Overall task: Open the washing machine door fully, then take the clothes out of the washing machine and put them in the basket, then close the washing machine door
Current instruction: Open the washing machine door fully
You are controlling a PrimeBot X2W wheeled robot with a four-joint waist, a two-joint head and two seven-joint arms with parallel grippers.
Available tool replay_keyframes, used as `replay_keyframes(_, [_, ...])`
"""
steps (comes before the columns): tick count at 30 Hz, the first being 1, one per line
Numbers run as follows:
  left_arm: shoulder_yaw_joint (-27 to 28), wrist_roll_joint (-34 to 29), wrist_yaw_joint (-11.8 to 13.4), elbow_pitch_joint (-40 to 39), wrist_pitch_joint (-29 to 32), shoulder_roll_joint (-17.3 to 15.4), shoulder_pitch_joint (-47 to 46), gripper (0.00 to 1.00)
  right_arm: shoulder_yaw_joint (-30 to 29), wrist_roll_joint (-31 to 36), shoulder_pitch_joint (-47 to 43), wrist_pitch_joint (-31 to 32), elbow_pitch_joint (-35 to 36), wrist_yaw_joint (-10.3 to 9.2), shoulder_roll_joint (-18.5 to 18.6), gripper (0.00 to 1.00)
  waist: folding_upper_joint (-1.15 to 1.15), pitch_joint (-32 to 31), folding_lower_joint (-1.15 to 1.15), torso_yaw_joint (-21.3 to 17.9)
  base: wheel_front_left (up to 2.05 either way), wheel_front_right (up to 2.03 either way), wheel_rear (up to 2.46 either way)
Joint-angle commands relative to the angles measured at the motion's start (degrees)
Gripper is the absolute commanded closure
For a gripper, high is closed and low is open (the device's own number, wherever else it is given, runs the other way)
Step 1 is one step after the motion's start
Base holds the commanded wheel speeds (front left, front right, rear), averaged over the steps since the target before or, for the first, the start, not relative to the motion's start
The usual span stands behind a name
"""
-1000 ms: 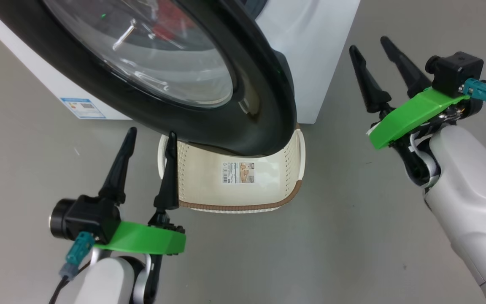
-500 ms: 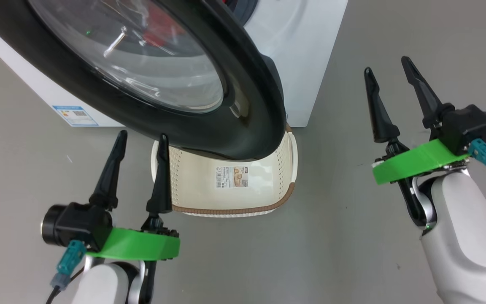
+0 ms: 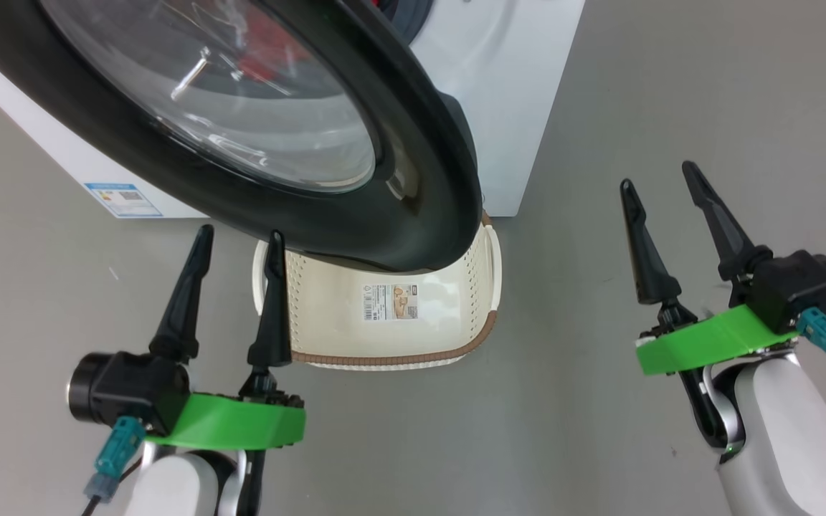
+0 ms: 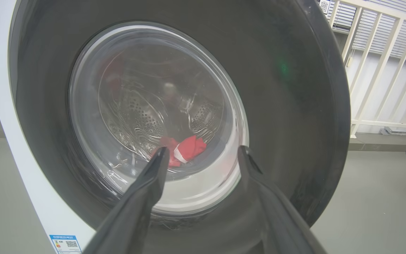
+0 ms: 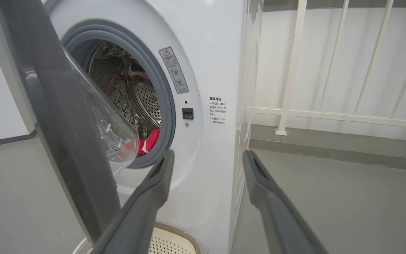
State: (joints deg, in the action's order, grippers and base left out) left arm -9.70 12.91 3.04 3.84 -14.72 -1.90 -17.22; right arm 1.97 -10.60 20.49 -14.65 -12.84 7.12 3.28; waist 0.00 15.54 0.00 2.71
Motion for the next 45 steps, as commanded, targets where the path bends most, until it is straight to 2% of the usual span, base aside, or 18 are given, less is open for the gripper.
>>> replay_keyframes(1, [1.8,-0.7,0.4,-1.8,-0.3,-1.0,0.6,0.00,1.4,-0.6,-1.1,-0.3,2.3,0.36,-0.4,0.00,0.00,0.1,0.00,-0.1,0.00,0.00,0.00])
replay_keyframes(11, [2.2,-0.8,0.8,-2.3,-0.3,-1.0,1.3,0.00,1.6,-1.4,-4.0,-0.3,4.1,0.36,-0.4,0.00,0.00,0.2,0.00,-0.9,0.00,0.00,0.00])
replay_keyframes(28, [2.6,-1.3,0.7,-2.1,-0.3,-1.0,1.5,0.00,1.4,-0.9,-3.9,-0.3,4.2,0.36,-0.4,0.00,0.00,0.0,0.00,-1.3,0.00,0.00,0.00])
replay_keyframes(29, [2.6,-1.3,0.7,-2.1,-0.3,-1.0,1.5,0.00,1.3,-1.0,-3.9,-0.3,4.2,0.36,-0.4,0.14,0.00,0.1,0.00,-1.2,0.00,0.00,0.00])
replay_keyframes(30, [2.5,-1.3,0.7,-2.2,-0.3,-1.0,1.4,0.00,1.3,-1.1,-3.8,-0.3,4.1,0.36,-0.4,0.51,0.00,0.2,0.00,-1.2,0.00,0.00,0.00])
replay_keyframes(31, [2.4,-1.3,0.7,-2.3,-0.3,-1.0,1.4,0.00,1.2,-1.3,-3.6,-0.3,4.0,0.36,-0.4,0.78,0.00,0.3,0.00,-1.1,0.00,0.00,0.00])
replay_keyframes(32, [2.3,-1.3,0.7,-2.3,-0.3,-1.0,1.4,0.00,1.2,-1.8,-3.4,-0.3,3.8,0.36,-0.4,1.00,0.00,0.4,0.00,-1.0,0.00,0.00,0.00])
replay_keyframes(36, [1.9,-1.3,0.7,-2.6,-0.3,-1.0,1.0,0.00,2.3,-5.2,-1.6,-0.3,2.7,0.36,-0.4,1.00,0.00,1.1,0.00,-0.5,0.00,0.00,0.00])
replay_keyframes(39, [1.5,-1.4,0.8,-3.0,-0.3,-1.0,0.8,0.00,4.2,-13.5,0.5,-0.3,0.4,0.36,-0.4,1.00,0.00,1.6,0.00,-0.1,0.00,0.00,0.00])
replay_keyframes(45, [1.1,-1.5,0.8,-3.3,-0.3,-1.0,0.4,0.00,9.5,-34.3,7.4,-0.3,-5.6,0.36,-0.4,1.00,0.00,2.5,0.00,0.7,0.00,0.00,0.00])
